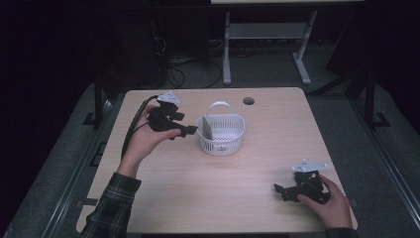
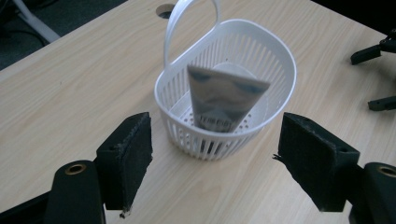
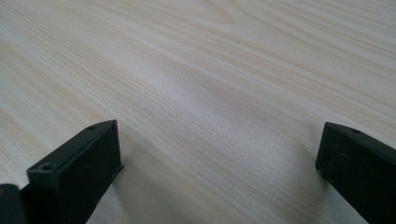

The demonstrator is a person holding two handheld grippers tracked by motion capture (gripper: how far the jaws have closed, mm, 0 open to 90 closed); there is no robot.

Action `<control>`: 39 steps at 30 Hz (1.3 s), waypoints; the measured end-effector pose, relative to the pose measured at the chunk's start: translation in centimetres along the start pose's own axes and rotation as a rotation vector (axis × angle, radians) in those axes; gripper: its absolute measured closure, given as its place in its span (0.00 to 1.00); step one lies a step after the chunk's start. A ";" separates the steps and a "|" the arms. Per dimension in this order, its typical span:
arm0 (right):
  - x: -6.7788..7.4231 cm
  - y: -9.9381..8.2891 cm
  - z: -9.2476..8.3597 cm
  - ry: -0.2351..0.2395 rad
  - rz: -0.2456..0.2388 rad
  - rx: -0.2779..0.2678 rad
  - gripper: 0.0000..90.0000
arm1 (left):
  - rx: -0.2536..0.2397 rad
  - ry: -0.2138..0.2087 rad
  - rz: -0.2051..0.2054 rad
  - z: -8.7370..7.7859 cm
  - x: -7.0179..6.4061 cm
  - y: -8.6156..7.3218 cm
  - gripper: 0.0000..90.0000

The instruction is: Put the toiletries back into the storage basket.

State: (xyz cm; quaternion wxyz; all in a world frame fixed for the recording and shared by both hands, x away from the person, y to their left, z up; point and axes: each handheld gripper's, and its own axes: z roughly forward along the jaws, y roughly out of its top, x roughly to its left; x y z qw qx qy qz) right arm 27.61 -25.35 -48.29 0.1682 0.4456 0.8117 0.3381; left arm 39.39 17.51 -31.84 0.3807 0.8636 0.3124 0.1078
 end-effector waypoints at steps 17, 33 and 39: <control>0.0 0.0 0.0 -0.001 0.000 0.001 0.00 | 0.015 0.032 -0.044 -1.4 0.2 -5.5 0.28; 0.0 0.0 0.0 -0.001 0.000 0.000 0.00 | 0.022 0.070 -0.063 -1.5 -0.4 -10.6 0.28; 0.0 0.0 0.0 -0.001 0.000 0.001 0.00 | 0.039 0.092 -0.074 -1.3 -0.7 -12.5 0.28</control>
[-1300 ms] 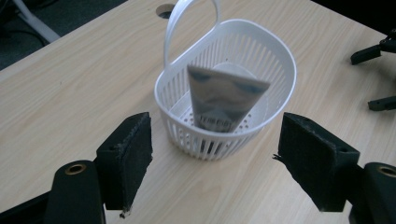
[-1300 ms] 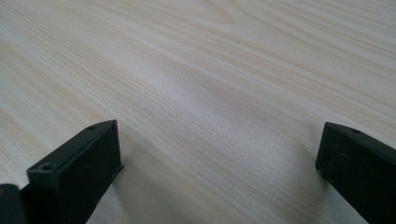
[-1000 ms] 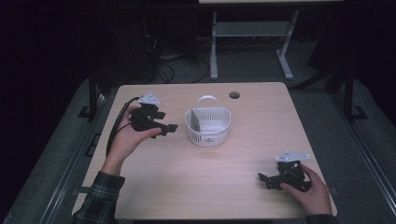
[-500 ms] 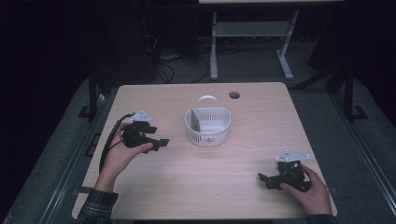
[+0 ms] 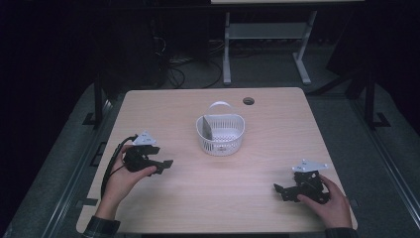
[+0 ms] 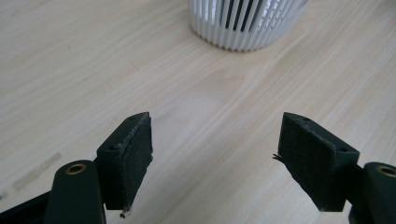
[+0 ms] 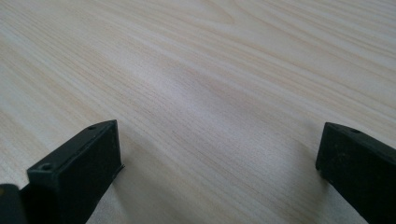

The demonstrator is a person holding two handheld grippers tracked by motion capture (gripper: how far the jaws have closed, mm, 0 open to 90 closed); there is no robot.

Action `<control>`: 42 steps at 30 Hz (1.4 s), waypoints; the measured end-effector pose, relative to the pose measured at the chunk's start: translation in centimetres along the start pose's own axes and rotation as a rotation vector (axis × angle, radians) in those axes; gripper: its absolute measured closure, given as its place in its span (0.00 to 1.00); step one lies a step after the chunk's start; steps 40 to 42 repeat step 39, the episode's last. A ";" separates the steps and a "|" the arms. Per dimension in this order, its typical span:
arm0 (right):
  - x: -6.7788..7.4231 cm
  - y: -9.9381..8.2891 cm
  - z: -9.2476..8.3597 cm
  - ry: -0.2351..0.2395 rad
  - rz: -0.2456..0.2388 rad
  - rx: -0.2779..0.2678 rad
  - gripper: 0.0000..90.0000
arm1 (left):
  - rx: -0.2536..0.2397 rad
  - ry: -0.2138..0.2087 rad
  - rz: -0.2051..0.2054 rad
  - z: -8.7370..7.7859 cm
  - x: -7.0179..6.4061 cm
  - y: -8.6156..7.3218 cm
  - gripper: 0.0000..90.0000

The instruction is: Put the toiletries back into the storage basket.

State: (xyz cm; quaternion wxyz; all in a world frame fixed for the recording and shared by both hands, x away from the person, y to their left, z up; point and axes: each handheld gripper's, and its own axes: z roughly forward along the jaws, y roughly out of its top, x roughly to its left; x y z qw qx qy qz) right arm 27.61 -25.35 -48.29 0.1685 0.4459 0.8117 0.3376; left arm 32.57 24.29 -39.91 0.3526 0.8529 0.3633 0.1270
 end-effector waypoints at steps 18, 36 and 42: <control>0.0 0.0 0.0 0.000 0.000 0.000 0.00 | 0.040 0.047 -0.055 0.7 -0.5 -6.1 0.28; 0.0 0.0 0.0 0.000 0.003 0.001 0.00 | -0.029 0.092 -0.027 1.5 -0.5 -9.1 0.19; 0.0 0.0 0.0 0.000 0.002 0.001 0.00 | -0.053 0.086 -0.019 1.5 -0.3 -9.5 0.18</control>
